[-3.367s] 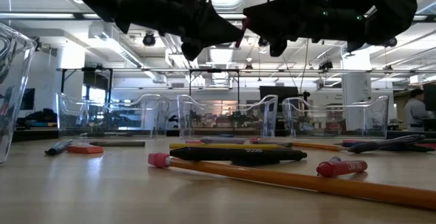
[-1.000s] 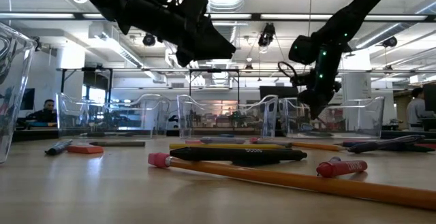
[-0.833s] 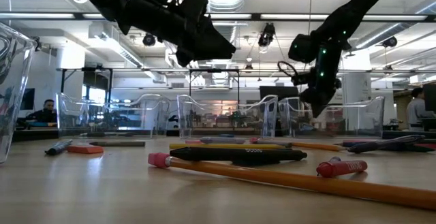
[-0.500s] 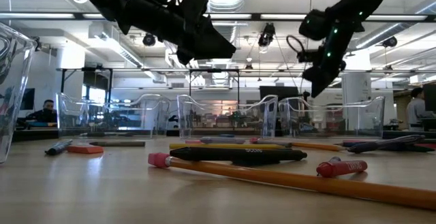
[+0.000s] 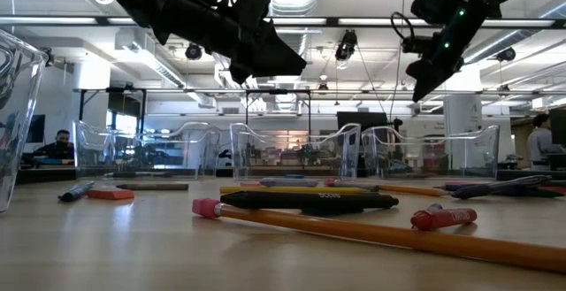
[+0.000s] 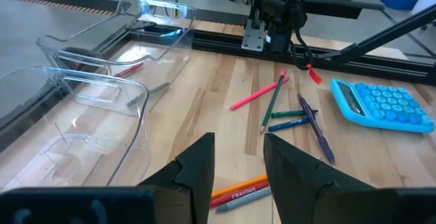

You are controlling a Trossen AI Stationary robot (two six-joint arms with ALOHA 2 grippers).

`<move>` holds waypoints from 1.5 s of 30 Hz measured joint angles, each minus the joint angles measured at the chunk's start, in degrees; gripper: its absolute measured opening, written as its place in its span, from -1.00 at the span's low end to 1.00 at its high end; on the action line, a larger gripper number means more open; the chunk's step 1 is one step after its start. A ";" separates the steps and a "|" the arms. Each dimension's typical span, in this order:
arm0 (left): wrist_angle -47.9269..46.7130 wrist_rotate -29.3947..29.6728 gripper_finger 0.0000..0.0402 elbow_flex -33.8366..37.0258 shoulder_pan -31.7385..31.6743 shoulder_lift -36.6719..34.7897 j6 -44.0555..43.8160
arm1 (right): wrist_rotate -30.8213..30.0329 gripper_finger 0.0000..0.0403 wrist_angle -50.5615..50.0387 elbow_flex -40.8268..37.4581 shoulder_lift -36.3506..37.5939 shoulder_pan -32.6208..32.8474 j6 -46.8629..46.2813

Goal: Sort crayons/erasers/pens/pencils in bins
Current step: Put the purple ballpen into the top left transparent bin

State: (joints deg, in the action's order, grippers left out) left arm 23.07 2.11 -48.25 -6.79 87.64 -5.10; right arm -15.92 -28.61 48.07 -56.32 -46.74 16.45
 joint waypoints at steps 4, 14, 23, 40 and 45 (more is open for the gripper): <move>-0.02 0.00 -0.44 0.00 0.00 0.00 0.37 | 0.09 -0.41 -0.47 0.00 0.40 0.00 -0.33; -5.76 0.02 -0.44 -0.58 -0.26 -0.04 2.58 | 1.80 -0.43 -1.63 0.00 1.12 0.96 -0.40; -17.41 0.04 -0.44 -6.73 -0.35 -0.04 3.44 | 6.09 -0.42 -1.04 0.28 5.54 5.60 -2.36; -29.05 0.04 -0.44 -11.71 -0.87 -0.04 4.13 | 13.43 -0.40 0.61 0.31 16.45 19.59 -7.89; -32.56 -0.01 -0.44 -11.88 -1.04 -0.04 4.06 | 14.51 -0.40 0.60 0.33 16.49 23.54 -8.97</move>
State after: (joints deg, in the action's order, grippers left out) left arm -9.49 2.10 -60.13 -7.82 87.59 -1.04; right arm -1.41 -28.01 48.40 -39.83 -23.20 7.48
